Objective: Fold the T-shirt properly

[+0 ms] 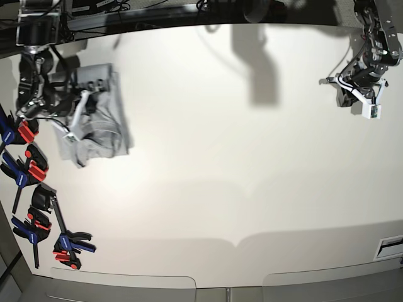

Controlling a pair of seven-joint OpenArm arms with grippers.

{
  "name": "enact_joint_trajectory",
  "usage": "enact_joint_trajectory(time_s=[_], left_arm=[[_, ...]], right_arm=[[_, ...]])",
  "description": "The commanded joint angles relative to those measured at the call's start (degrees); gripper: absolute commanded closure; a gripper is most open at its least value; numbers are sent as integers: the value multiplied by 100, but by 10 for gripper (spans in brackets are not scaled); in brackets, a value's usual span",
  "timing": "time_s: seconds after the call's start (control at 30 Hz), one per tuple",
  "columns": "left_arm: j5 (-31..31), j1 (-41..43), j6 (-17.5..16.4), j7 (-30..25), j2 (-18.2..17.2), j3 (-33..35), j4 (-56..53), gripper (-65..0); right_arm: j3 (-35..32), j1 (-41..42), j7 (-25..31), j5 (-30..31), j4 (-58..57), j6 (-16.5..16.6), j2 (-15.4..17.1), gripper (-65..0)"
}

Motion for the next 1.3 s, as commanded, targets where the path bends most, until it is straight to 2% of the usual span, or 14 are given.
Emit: enact_joint_trajectory(time_s=[0.0, 0.13, 0.3, 0.37, 0.47, 0.6, 0.67, 0.83, 0.97, 1.27], left_arm=[[-52, -28, -24, -136, -74, -33, 111, 0], [-96, -42, -24, -149, -50, -33, 111, 0], [-223, -74, -24, -203, -52, -33, 321, 0], [-223, -70, -24, -225, -52, -33, 573, 0], [-221, -52, -24, -214, -50, -33, 1115, 0], [-195, 107, -48, -94, -50, -33, 1919, 0], [-199, 365, -48, -92, -50, -33, 2201, 0], [-197, 1266, -48, -61, -50, -33, 2758, 0], [-197, 2011, -46, 210, -50, -33, 3285, 0], [-201, 3910, -46, 251, -50, -33, 3620, 0]], right_arm=[[31, 68, 22, -76, 50, -53, 212, 0], [44, 107, 442, 153, 52, -53, 468, 0], [68, 612, 435, 1502, 81, -53, 710, 0], [201, 894, 356, 1928, 190, -53, 706, 0], [535, 1224, -39, 2656, 507, -53, 592, 0], [909, 1169, -1064, 3777, 1102, -53, 260, 0], [914, 903, -1386, 4172, 1338, -53, 92, 0], [907, -160, -1733, 4697, 1825, -53, -474, 0], [907, -1169, -2146, 5209, 2439, -53, -800, 0], [909, -3969, -2161, 5265, 4240, -53, -887, 0]])
